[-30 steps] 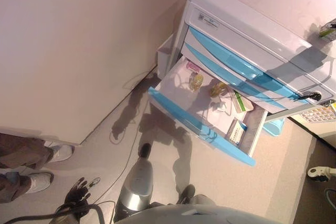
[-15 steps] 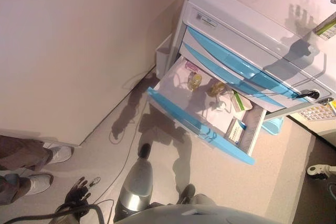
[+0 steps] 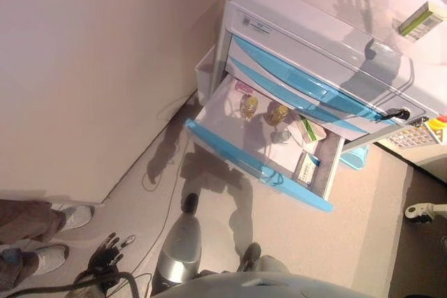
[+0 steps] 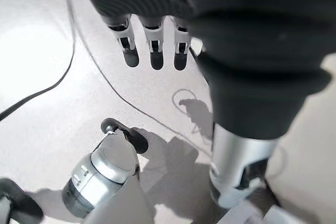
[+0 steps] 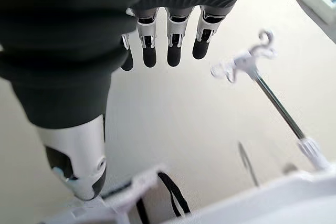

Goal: Open the drawer and pick up the medicine

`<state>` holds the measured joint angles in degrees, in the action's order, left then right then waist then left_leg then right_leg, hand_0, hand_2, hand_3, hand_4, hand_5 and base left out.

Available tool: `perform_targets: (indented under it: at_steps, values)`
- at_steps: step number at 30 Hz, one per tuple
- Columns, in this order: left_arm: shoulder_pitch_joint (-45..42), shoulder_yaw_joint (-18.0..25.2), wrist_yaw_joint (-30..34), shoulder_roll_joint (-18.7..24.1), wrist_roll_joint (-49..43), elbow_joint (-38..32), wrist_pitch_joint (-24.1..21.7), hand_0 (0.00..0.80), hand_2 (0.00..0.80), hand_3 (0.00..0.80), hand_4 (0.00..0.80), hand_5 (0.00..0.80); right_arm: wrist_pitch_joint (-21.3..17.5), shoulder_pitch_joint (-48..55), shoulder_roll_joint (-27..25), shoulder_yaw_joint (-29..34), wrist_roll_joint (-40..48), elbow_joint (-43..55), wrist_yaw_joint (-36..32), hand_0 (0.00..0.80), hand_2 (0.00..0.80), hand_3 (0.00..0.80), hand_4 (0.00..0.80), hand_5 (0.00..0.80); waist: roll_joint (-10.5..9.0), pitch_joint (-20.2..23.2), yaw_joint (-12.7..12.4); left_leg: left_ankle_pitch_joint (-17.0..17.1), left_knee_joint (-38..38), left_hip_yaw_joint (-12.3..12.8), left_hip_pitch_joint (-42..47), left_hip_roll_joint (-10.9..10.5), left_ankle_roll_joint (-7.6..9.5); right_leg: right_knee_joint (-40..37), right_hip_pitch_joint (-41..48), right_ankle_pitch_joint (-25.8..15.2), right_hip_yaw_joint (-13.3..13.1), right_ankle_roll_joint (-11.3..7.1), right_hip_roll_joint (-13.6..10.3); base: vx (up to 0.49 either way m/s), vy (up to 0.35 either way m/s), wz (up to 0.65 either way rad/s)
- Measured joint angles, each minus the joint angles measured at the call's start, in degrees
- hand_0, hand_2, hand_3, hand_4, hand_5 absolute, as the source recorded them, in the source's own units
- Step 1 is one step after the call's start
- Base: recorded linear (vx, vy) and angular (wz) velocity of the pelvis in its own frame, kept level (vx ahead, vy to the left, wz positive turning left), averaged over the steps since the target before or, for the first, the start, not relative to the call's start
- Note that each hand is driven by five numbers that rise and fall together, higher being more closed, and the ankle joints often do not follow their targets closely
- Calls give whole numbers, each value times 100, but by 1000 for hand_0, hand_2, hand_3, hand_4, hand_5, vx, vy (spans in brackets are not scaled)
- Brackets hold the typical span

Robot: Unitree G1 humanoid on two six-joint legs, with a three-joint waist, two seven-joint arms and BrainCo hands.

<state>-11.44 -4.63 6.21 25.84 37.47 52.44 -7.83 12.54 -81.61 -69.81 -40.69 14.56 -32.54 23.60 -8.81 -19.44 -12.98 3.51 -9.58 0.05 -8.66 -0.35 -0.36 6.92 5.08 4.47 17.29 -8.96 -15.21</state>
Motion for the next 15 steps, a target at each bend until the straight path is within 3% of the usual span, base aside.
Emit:
perform_targets:
  at_steps: [9,13,15]
  values:
    - [72,-366,-366,-10,-1080,-402,-19,0,0,0,0,0,80,352,-410,999,-8,2015,732,0,0,0,0,0,304,200,501,-42,-4,344,53,48,16,-13,-198,-85,-406,24,8,-27,14,-22]
    - [53,-469,-462,-16,-1422,-444,-16,0,0,0,0,0,254,1560,-584,1836,-3,2524,741,0,0,0,0,0,328,429,711,-101,-24,517,85,119,3,-1,-291,-87,-592,23,31,-16,1,-23]
    - [57,-467,-498,-18,-1529,-467,-19,0,0,0,0,0,238,2634,-612,2709,3,2814,709,0,0,0,0,0,338,508,818,-111,-20,556,92,131,-10,2,-309,-87,-619,24,45,-22,-7,-12]
